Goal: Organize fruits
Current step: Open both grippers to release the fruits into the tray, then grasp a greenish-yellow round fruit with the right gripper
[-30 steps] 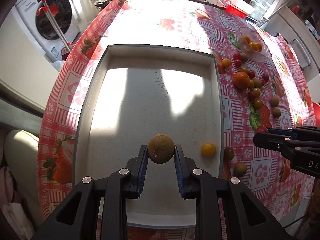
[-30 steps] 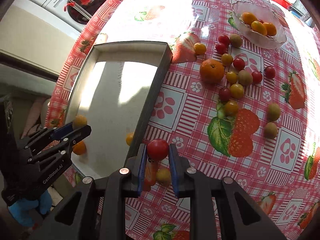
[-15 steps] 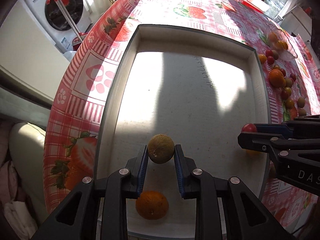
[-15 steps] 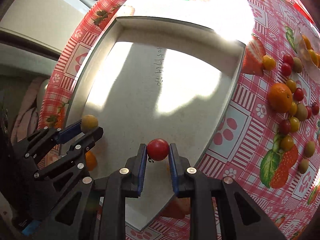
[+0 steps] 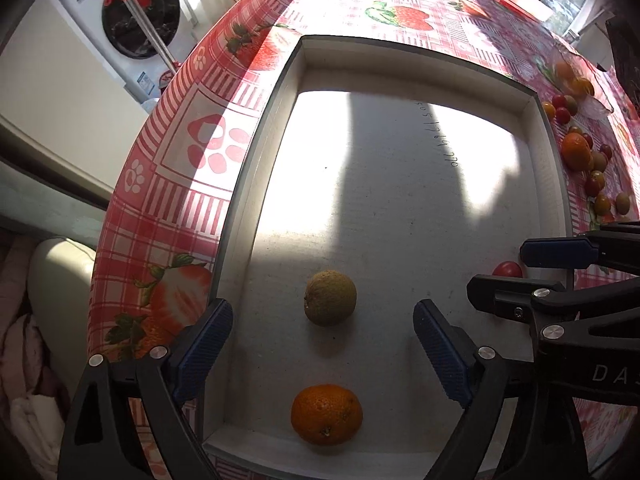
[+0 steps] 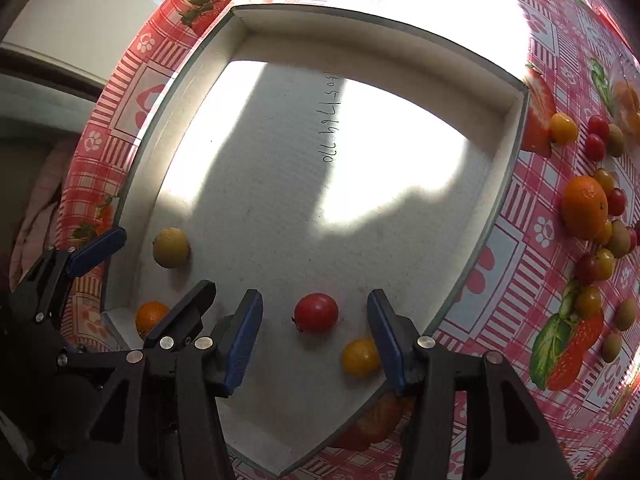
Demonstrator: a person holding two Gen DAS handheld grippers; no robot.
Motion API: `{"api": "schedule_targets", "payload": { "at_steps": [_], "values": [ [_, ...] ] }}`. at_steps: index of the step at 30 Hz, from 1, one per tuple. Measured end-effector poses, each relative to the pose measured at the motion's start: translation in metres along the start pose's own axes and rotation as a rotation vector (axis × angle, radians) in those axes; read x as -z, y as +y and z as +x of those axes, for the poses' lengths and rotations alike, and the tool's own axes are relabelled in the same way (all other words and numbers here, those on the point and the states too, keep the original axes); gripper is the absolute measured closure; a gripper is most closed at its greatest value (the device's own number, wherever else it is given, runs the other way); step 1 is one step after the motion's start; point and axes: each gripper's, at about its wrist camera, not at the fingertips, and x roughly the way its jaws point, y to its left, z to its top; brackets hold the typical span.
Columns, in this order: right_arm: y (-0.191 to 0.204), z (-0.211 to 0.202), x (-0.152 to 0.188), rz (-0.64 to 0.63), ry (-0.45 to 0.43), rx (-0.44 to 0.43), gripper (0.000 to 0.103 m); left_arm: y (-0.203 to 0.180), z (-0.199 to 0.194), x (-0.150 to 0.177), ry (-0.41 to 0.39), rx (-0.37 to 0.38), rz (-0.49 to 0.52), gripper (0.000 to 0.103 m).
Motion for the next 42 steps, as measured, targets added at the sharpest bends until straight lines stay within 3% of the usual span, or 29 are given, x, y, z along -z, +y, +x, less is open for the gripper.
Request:
{"api": "schedule_targets", "payload": {
  "at_steps": [4, 10, 15, 23, 35, 38, 40, 42],
  "values": [
    [0.001, -0.009, -0.003, 0.002, -0.023, -0.023, 0.021, 0.002, -0.003, -0.001, 0.001, -0.006, 0.0, 0.011],
    [-0.01, -0.04, 0.004, 0.037, -0.097, -0.024, 0.019, -0.001, -0.016, 0.005, -0.017, -0.004, 0.017, 0.011],
    [-0.037, -0.064, 0.033, 0.097, -0.147, 0.041, 0.019, -0.013, -0.026, 0.014, -0.015, 0.007, 0.034, 0.011],
    [-0.083, -0.045, 0.082, 0.191, -0.075, 0.116, 0.019, -0.047, -0.035, 0.03, 0.001, 0.023, 0.092, 0.011],
    [-0.069, -0.017, 0.098, 0.127, -0.05, 0.121, 0.019, -0.088, -0.055, 0.03, -0.032, 0.042, 0.166, 0.011],
    [-0.066, -0.014, 0.096, 0.123, -0.059, 0.12, 0.02, -0.094, -0.058, 0.025, -0.041, 0.049, 0.18, 0.011],
    [-0.066, -0.013, 0.095, 0.12, -0.063, 0.118, 0.033, -0.096, -0.06, 0.024, -0.047, 0.05, 0.193, 0.011],
    [-0.064, -0.011, 0.094, 0.109, -0.066, 0.126, 0.039, -0.096, -0.06, 0.021, -0.05, 0.052, 0.205, 0.011]
  ]
}}
